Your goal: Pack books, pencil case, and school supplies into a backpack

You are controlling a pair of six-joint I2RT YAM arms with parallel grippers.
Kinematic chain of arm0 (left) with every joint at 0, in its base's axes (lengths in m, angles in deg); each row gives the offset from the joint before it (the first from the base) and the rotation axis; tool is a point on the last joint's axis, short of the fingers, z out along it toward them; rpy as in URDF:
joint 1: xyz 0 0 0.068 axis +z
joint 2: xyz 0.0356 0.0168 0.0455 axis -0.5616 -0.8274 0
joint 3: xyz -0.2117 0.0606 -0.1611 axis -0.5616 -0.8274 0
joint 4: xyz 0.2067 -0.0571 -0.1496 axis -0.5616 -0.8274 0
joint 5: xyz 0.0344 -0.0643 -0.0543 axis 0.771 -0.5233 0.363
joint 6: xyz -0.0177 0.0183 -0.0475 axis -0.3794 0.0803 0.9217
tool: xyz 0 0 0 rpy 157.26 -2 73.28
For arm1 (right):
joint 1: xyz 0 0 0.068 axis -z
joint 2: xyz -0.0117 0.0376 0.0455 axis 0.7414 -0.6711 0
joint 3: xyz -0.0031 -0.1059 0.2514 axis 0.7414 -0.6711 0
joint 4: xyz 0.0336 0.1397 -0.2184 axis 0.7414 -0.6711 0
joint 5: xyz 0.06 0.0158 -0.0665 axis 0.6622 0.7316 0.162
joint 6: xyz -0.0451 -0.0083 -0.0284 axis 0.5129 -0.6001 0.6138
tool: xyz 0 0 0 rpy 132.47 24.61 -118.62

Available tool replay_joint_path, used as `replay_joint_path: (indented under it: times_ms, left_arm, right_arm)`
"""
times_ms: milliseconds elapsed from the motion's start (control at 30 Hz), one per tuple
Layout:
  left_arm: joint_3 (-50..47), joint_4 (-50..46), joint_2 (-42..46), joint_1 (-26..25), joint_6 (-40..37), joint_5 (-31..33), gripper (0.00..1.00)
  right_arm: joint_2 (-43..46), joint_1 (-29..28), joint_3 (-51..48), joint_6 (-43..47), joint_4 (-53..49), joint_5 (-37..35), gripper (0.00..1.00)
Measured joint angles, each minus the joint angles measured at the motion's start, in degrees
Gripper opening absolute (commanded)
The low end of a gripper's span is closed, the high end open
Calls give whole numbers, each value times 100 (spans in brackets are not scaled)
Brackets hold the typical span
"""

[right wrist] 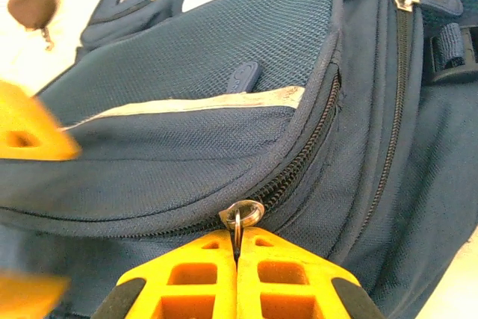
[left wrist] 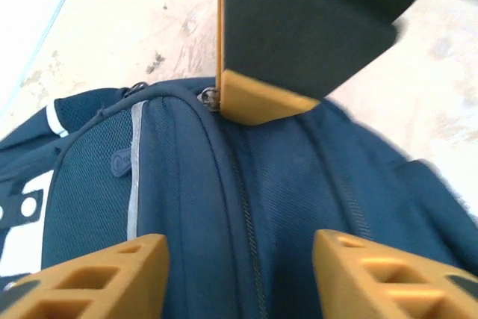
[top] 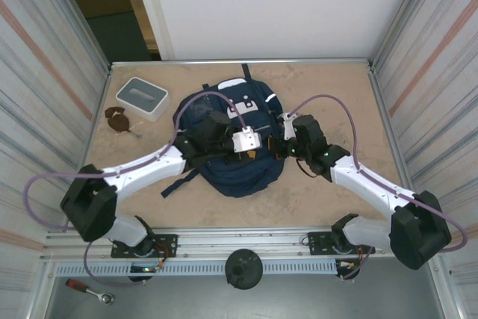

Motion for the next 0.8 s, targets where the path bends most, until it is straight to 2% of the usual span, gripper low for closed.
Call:
replay_joint_path:
  times_ms: [67,100,200,367,433,600,667,700,733,800]
  left_arm:
    - [59,-7,-247,13,-85,92,5]
    - [63,-13,-273,35,-136,59,0]
    - [9,-9,-184,199,-407,-400,0]
    - [-525,175,269,962,-901,-2151,0]
    - [-535,85,273,1185,-1095,-2632,0]
    - [-308,-216,48,1423,-1480,-3147,0]
    - [-247,-184,-96,1453,-1513,-3191,0]
    - [-225,-129,-181,1462,-1515,-3198,3]
    - [-210,-76,-256,1464,-1488,-3200,11]
    - [-205,-24,-323,1462,-1401,-3224,38]
  right_arm:
    - [72,-17,0,9,-44,-31,0]
    - [94,-13,-7,26,-101,-35,0]
    - [131,157,-48,170,-223,79,0]
    - [-120,870,11,437,-214,1220,0]
    - [-310,988,107,483,-258,1497,0]
    - [-876,1102,553,487,-448,1821,0]
    - [-1134,1132,763,485,-520,1812,6]
    - [-1244,1143,852,485,-553,1790,17]
    - [-1318,1161,907,481,-581,1742,29]
    - [-1322,1244,922,494,-697,1438,43]
